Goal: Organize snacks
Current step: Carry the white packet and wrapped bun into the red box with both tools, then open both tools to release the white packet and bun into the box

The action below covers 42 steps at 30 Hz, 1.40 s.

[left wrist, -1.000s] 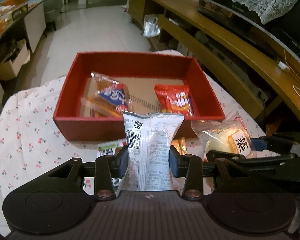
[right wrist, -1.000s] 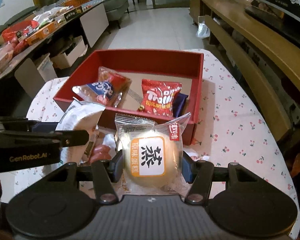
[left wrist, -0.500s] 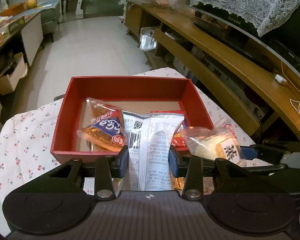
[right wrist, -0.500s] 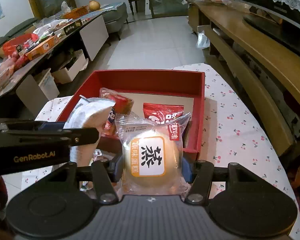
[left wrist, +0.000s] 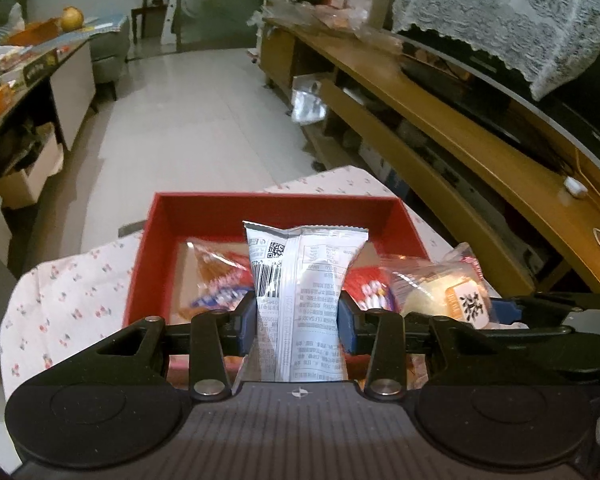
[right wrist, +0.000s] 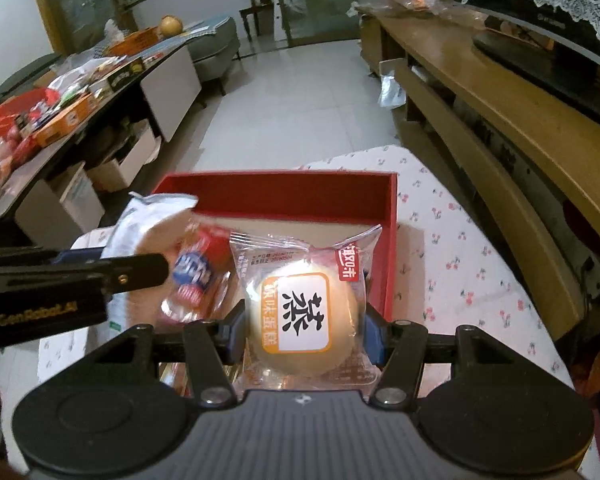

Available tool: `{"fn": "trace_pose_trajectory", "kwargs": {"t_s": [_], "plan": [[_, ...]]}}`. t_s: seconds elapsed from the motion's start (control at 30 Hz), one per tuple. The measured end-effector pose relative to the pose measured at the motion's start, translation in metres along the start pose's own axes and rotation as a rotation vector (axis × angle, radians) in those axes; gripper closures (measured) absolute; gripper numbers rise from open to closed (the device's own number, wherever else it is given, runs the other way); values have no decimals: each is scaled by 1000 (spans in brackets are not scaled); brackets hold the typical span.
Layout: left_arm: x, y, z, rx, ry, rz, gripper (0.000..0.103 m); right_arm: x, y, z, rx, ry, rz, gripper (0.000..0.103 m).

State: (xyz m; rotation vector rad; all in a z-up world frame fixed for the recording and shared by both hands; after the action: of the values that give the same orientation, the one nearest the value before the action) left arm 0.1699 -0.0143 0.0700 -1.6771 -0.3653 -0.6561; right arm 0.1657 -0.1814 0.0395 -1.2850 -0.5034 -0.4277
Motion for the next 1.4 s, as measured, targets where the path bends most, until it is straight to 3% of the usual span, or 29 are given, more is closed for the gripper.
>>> {"fn": "trace_pose_trajectory", "kwargs": {"t_s": [0.37, 0.73, 1.13, 1.4], "plan": [[33, 50, 20, 71, -11, 26, 55, 32, 53, 2, -38, -16, 29, 34], [31, 89, 23, 110, 3, 76, 53, 40, 87, 4, -56, -37, 61, 34], [33, 77, 21, 119, -1, 46, 43, 43, 78, 4, -55, -33, 13, 33], [32, 63, 24, 107, -27, 37, 42, 42, 61, 7, -52, -33, -12, 33]]}}
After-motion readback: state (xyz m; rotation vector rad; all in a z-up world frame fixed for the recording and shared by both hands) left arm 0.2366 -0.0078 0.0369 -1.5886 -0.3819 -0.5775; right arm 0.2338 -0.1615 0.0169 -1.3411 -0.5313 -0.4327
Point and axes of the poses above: each gripper's, at about its wrist camera, not at the fingertips, and y roughly the way its jaws point, z to its left, x to its top, the point moved 1 cm from there along y, roughly the way its jaws point, and after that the axes turned 6 degrees about z, right-handed, at the moved point
